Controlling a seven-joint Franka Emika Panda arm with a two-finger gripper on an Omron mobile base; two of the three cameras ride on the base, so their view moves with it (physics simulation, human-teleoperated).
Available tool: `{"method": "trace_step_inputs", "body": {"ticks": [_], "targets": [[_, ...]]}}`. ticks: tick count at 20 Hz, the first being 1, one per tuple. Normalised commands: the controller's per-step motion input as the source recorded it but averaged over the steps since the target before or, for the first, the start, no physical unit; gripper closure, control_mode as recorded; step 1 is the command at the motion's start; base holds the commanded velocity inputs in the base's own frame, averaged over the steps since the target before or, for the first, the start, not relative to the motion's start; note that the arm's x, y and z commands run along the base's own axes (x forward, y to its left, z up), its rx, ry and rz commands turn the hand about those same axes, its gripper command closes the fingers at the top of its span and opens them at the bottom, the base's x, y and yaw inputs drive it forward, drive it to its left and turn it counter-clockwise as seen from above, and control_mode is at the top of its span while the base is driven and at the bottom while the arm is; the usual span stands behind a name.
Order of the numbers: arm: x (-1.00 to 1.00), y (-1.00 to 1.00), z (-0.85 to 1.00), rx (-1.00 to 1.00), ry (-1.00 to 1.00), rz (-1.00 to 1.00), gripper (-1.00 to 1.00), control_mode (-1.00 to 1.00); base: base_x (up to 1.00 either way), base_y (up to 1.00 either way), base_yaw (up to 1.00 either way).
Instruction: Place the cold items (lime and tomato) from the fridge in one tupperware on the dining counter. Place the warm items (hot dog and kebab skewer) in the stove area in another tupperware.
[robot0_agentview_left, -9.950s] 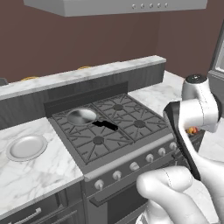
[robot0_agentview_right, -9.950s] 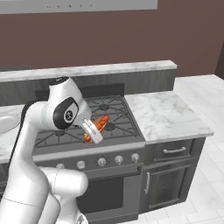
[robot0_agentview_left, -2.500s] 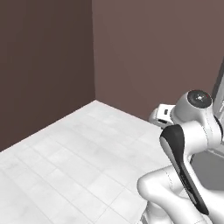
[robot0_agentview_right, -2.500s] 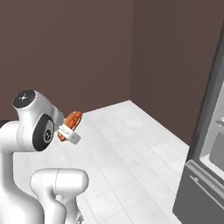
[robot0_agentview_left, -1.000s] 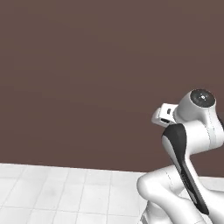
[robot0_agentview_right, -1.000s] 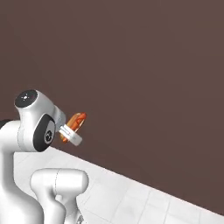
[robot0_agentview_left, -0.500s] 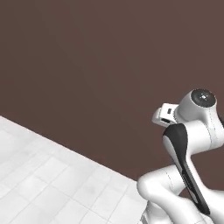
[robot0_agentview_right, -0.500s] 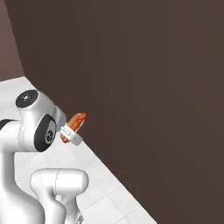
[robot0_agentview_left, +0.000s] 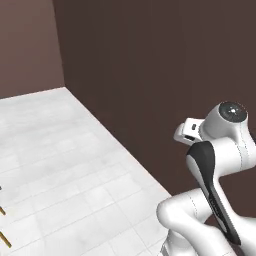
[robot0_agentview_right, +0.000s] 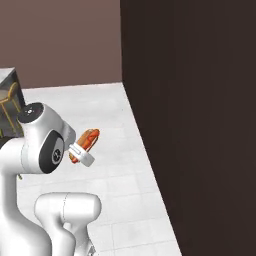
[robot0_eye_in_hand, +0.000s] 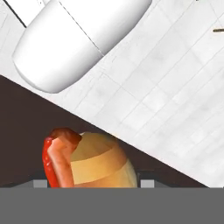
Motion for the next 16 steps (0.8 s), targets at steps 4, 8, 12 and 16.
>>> {"method": "trace_step_inputs", "body": {"ticks": [4,8,12,16], "targets": [[0.00,0.00,0.00,0.00,0.00,0.00,1.00,1.00,1.00,0.00,0.64],[0.00,0.00,0.00,0.00,0.00,0.00,1.00,1.00,1.00,-0.05,0.55],[0.00,0.00,0.00,0.00,0.00,0.00,1.00,1.00,1.00,-0.03,0.46],[0.00,0.00,0.00,0.00,0.00,0.00,1.00,1.00,1.00,-0.06,0.48]]}}
